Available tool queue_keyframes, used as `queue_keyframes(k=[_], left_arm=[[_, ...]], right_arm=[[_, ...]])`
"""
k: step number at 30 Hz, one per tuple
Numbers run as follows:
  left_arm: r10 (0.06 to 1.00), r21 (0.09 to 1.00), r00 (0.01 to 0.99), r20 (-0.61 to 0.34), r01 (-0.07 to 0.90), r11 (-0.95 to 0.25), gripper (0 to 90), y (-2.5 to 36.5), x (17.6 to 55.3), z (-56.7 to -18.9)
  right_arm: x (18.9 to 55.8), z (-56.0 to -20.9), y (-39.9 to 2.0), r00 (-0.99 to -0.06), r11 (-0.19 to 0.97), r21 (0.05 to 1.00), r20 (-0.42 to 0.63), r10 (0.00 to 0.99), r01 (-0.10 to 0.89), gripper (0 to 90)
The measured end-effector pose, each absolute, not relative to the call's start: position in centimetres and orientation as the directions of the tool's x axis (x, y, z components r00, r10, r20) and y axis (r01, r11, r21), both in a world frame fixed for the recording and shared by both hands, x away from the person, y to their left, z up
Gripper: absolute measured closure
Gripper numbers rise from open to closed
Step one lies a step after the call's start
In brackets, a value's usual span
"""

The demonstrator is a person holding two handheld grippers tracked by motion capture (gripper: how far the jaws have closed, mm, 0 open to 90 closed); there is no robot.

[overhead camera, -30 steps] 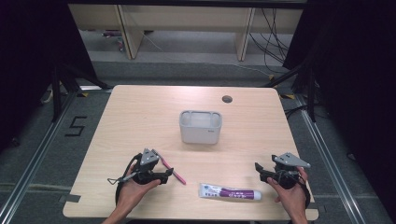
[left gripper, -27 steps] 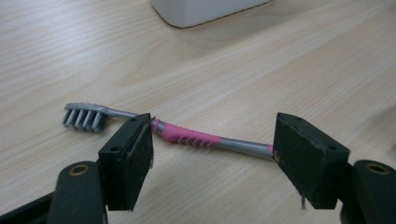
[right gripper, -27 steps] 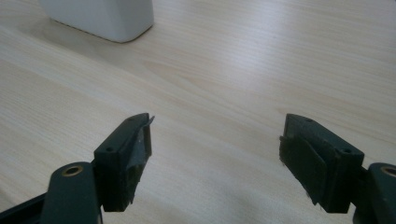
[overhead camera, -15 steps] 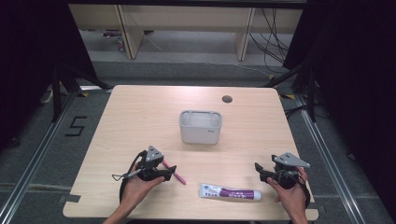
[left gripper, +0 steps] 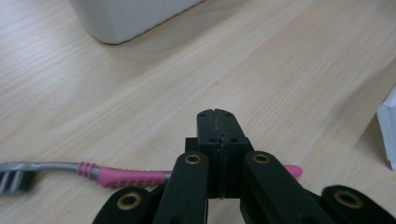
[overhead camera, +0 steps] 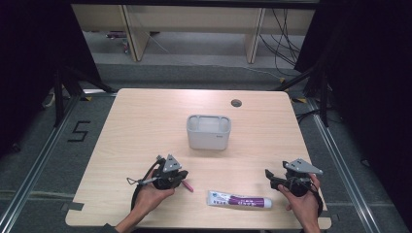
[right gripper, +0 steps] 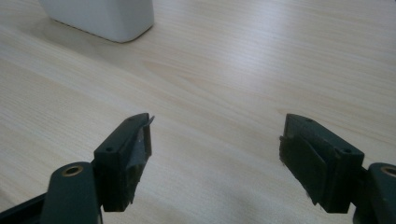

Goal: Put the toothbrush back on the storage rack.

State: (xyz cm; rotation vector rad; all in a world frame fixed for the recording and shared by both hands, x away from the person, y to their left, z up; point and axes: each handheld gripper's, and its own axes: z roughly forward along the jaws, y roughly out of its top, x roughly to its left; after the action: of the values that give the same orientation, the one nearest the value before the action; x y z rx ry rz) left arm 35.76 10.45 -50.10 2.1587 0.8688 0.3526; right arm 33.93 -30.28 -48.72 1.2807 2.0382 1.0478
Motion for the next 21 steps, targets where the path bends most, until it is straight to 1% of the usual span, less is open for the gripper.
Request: queue_keyframes(k=[2,5,11,21], left_arm=[[0.678,0.737,0.735,-0.026,0.472,-0.483,89.4,10.2,35.8,-50.3],[0.668,0.737,0.742,-0.052,0.48,-0.475,89.3,9.7,35.7,-50.6],[0.656,0.726,0.753,-0.043,0.475,-0.498,89.4,9.5,35.6,-50.8],[0.646,0.713,0.761,-0.058,0.484,-0.507,89.4,9.5,35.5,-51.2]], right_arm=[[33.9,-48.7,-30.3,-0.428,0.264,0.823,-0.029,0.903,0.503,25.7],[33.9,-48.7,-30.3,-0.426,0.26,0.821,-0.022,0.904,0.508,25.7],[33.9,-48.7,-30.3,-0.43,0.264,0.823,-0.027,0.902,0.502,25.7],[34.0,-48.8,-30.2,-0.431,0.264,0.821,-0.023,0.902,0.507,25.7]])
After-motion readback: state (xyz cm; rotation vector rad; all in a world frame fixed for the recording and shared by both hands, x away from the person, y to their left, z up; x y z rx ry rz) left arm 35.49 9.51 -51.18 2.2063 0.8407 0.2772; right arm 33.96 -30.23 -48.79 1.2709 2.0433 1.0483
